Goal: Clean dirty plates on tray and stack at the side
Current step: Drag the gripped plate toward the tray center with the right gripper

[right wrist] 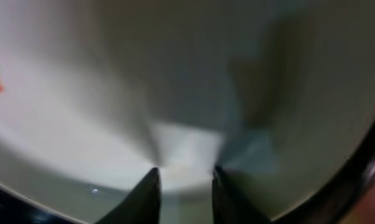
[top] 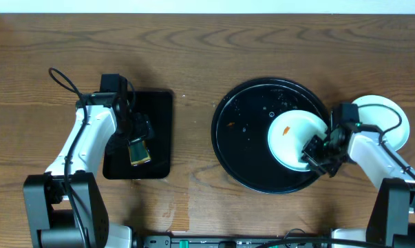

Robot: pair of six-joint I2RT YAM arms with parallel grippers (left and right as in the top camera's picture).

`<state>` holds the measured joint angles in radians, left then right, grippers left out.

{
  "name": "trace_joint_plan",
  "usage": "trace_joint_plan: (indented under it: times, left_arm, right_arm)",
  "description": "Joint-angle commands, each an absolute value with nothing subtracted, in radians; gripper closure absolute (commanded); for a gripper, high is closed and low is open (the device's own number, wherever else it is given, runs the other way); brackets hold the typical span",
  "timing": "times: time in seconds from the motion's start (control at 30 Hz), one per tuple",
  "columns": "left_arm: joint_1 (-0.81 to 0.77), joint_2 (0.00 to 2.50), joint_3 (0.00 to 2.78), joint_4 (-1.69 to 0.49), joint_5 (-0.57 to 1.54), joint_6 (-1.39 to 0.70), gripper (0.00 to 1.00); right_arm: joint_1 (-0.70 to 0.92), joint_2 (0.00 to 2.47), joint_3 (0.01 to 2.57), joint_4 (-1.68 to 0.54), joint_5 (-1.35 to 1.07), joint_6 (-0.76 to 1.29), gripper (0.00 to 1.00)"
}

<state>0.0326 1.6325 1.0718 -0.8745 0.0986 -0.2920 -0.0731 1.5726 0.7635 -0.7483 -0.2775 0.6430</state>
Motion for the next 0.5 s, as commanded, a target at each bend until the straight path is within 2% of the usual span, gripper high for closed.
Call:
trace_joint_plan:
  times: [0.0, 0.1, 0.3, 0.47]
  left_arm:
    - [0.033, 1.633, 1.072, -0.876, 0.094, -0.304, 0.14]
    - [0.033, 1.633, 1.072, -0.876, 0.094, -0.304, 0.14]
    - [0.033, 1.633, 1.072, -0.876, 0.094, -0.304, 0.14]
    - [0.033, 1.633, 1.072, -0.876, 0.094, -0.304, 0.14]
  right_arm:
    - [-0.072, 1.583, 0.730, -0.729, -0.225, 0.715, 0.76]
    - [-0.071, 1.582, 0.735, -0.718, -0.224, 0.657, 0.78]
    - [-0.070, 1.582, 0.737, -0.593, -0.226, 0.394, 0.98]
    - [-0.069, 1.582, 0.737, -0.562, -0.268, 0.181, 0.99]
